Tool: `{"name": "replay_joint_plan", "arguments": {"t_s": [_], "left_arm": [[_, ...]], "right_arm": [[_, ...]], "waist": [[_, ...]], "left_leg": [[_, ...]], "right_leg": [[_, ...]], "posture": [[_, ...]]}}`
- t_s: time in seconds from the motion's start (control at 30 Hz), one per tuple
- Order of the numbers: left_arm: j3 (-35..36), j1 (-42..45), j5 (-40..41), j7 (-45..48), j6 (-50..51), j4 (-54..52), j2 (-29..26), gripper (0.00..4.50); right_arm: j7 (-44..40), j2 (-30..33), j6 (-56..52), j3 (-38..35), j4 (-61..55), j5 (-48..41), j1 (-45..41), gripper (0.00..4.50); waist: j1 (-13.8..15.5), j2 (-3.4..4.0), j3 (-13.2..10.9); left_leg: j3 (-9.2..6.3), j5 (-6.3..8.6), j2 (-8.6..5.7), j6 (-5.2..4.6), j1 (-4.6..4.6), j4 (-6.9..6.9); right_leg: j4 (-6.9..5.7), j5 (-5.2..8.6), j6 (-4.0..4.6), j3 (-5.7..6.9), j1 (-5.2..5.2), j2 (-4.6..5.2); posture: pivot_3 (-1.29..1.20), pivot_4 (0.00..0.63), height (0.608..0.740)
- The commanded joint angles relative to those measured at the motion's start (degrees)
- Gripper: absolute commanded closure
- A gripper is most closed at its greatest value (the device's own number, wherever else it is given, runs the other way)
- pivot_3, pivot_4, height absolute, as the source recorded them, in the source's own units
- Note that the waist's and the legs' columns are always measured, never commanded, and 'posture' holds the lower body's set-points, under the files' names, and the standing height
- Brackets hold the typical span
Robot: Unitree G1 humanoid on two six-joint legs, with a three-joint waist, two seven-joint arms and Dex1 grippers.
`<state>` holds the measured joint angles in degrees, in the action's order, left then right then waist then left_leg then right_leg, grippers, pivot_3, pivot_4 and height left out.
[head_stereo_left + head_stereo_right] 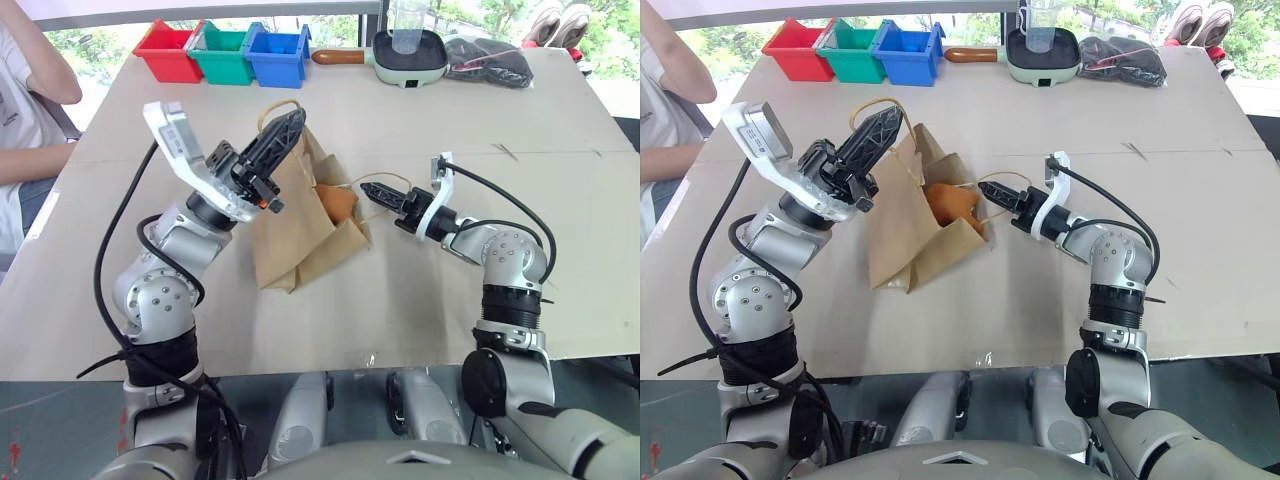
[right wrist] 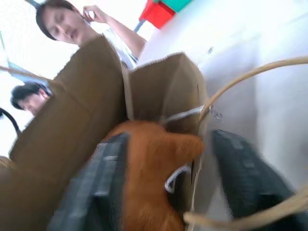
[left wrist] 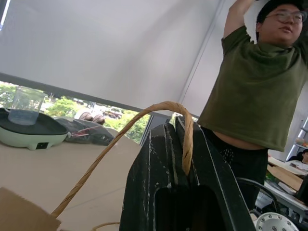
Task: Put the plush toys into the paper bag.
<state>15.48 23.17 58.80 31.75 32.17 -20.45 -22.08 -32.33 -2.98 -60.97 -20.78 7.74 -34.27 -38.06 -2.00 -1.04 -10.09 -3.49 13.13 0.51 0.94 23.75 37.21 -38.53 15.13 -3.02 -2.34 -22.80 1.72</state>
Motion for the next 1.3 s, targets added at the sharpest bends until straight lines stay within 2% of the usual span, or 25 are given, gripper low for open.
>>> {"name": "replay_joint_plan", "arguments": {"t_s": [0.03, 0.1, 0.33, 0.53, 0.6, 0.73, 0.87, 0.97, 1.03, 1.13, 1.3], "left_arm": [[1.9, -0.3, 1.7, -0.6, -0.4, -3.0, -1.0, 4.5], [2.2, -0.6, 1.6, -0.8, -0.6, -3.0, -1.3, 4.5], [3.2, 1.7, -1.0, 0.9, -2.2, 1.4, -4.1, 4.5], [4.7, 6.4, -2.6, 4.2, -3.2, 8.5, -7.6, 4.5], [2.9, 6.7, -5.5, 5.4, -3.8, 10.9, -7.7, 4.5], [-1.6, 6.4, -11.3, 5.4, -5.9, 13.8, -4.8, 4.5], [-3.0, 8.5, -13.2, 5.4, -6.5, 15.1, -2.6, 4.5], [-2.5, 10.6, -14.3, 5.6, -6.4, 17.8, -3.0, 4.5], [-1.9, 11.4, -14.2, 7.6, -6.2, 19.2, -4.2, 4.5], [-0.9, 11.0, -11.8, 11.0, -3.4, 18.8, -6.4, 3.44], [1.9, 7.4, -9.0, 13.9, 0.7, 17.6, -9.8, 1.13]], "right_arm": [[-2.4, -0.3, 1.6, -0.2, -4.1, -6.3, -1.2, 3.82], [-2.4, -0.1, 1.5, -0.4, -6.5, -9.2, -1.0, 4.47], [2.4, 1.8, -1.5, 0.8, -19.0, -19.5, -3.5, 4.47], [9.5, 5.2, -2.7, 2.0, -26.1, -26.0, -11.1, 4.47], [11.1, 7.4, -2.6, 3.1, -26.7, -25.1, -10.9, 4.47], [11.6, 12.7, -0.2, 8.8, -25.6, -17.9, -3.4, 4.47], [12.4, 14.2, 1.1, 9.5, -27.2, -17.8, -1.6, 4.47], [12.3, 16.5, 1.5, 9.2, -28.5, -17.9, -1.3, 3.76], [12.3, 18.2, 1.3, 9.2, -30.4, -18.8, -1.1, 2.8], [11.7, 22.2, 0.0, 8.6, -33.4, -20.1, 0.1, 1.32], [10.0, 30.7, -3.1, 5.7, -39.4, -26.7, 4.1, 1.3]], "waist": [[-0.1, 0.0, 0.0], [-0.2, 0.01, 0.0], [-0.2, 0.03, 0.0], [-0.3, 0.06, 0.0], [-0.2, 0.05, 0.0], [0.1, -0.02, 0.0], [-0.3, -0.01, -0.1], [-0.4, -0.01, -0.1], [-0.4, 0.0, -0.1], [-0.4, 0.0, -0.1], [-0.2, 0.0, -0.1]], "left_leg": [[0.0, 0.0, 0.0, 0.0, 0.0, -0.01], [0.0, 0.0, 0.01, 0.0, 0.0, -0.01], [-0.02, 0.0, 0.01, 0.0, 0.01, -0.02], [-0.03, 0.0, 0.01, 0.0, 0.01, -0.04], [-0.02, 0.0, 0.01, 0.0, 0.05, -0.07], [-0.04, 0.01, 0.0, -0.01, 0.05, -0.11], [0.04, 0.0, -0.02, -0.01, 0.16, -0.11], [0.02, 0.0, 0.06, -0.01, 0.12, -0.14], [0.02, 0.0, 0.06, -0.01, 0.11, -0.17], [0.07, 0.0, 0.06, -0.01, 0.12, -0.19], [0.07, 0.01, 0.06, -0.02, 0.13, -0.25]], "right_leg": [[0.0, 0.0, 0.0, 0.0, 0.0, 0.0], [0.0, 0.0, 0.0, 0.0, 0.0, 0.0], [0.01, 0.0, 0.0, 0.02, -0.01, 0.0], [0.03, 0.01, 0.0, 0.03, -0.02, -0.03], [0.04, 0.01, 0.0, 0.03, -0.07, -0.02], [0.28, 0.01, -0.01, 0.08, 0.06, 0.0], [0.23, 0.0, -0.02, -0.03, -0.08, 0.04], [0.18, 0.0, -0.01, -0.02, -0.11, -0.04], [0.18, 0.0, -0.01, -0.02, -0.11, -0.05], [0.19, 0.01, -0.01, -0.05, -0.13, -0.04], [0.34, 0.01, -0.01, -0.03, -0.1, 0.0]], "posture": [[0.0, 0.15, 0.74], [0.0, 0.15, 0.74], [0.0, 0.15, 0.74], [0.0, 0.15, 0.74], [0.0, 0.15, 0.74], [0.0, 0.15, 0.74], [0.0, 0.15, 0.74], [0.0, 0.15, 0.74], [0.0, 0.15, 0.74], [0.0, 0.15, 0.74], [0.0, 0.15, 0.74]]}}
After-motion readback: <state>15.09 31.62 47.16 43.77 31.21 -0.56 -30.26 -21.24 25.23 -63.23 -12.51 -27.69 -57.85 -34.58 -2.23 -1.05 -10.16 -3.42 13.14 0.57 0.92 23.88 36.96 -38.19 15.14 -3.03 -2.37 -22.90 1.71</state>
